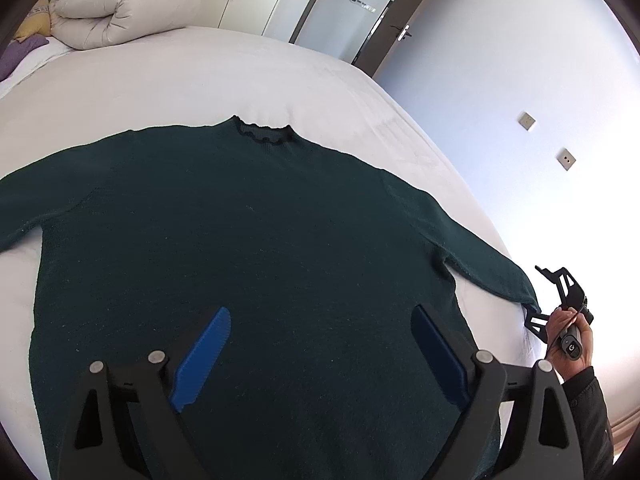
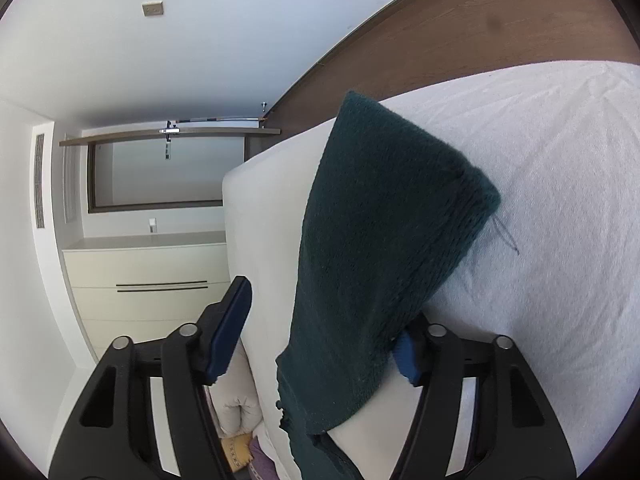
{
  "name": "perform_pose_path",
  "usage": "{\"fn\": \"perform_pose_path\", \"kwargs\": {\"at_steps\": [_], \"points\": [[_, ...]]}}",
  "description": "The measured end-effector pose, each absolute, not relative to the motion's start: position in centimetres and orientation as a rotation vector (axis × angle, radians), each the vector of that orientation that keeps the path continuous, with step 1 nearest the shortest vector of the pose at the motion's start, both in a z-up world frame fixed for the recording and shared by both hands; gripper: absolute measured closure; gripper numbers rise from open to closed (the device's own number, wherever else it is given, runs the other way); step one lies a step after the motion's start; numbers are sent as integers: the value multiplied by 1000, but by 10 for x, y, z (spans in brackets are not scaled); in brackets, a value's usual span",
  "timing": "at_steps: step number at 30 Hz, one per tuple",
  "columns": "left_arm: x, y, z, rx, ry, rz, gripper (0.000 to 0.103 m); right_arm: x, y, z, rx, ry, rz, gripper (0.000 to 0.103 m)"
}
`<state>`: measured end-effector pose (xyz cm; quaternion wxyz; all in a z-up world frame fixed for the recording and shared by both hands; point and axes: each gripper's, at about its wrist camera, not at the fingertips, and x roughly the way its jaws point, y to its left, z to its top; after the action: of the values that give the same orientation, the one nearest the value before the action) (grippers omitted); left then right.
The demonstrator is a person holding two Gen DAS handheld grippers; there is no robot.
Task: Fold small clothes
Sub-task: 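Grasp the sweater sleeve cuff with the right gripper and lift it, then carry the sleeve across the sweater body toward the left gripper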
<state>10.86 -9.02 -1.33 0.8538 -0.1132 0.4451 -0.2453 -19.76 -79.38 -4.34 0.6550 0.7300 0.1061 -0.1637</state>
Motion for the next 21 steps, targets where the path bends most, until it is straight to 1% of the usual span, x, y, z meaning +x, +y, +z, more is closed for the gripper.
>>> {"fn": "perform_pose_path", "kwargs": {"at_steps": [2,3,4,5,9,11,13,16,19,21], "points": [[111,-88,-16,-241,941,-514,10,-201,-808,-49,1675,203,-373,61],[112,-86,-18,-245,944,-513,10,-201,-812,-52,1679,192,-380,65],[113,-84,-19,-250,949,-512,10,-196,-813,-54,1673,194,-388,72],[114,-82,-20,-255,954,-511,10,-196,-815,-59,1659,197,-393,75],[121,-74,-25,-267,969,-504,10,-177,-818,-54,1565,235,-450,84],[127,-71,-26,-284,971,-506,10,-160,-814,-40,1478,288,-477,93],[133,-70,-25,-300,964,-515,10,-124,-794,-8,1333,370,-463,95],[146,-72,-21,-327,952,-537,10,-65,-747,52,989,494,-377,95],[163,-75,-20,-397,962,-579,10,-3,-653,102,538,605,-250,96],[174,-79,-22,-463,985,-615,10,30,-581,110,287,676,-148,96]]}}
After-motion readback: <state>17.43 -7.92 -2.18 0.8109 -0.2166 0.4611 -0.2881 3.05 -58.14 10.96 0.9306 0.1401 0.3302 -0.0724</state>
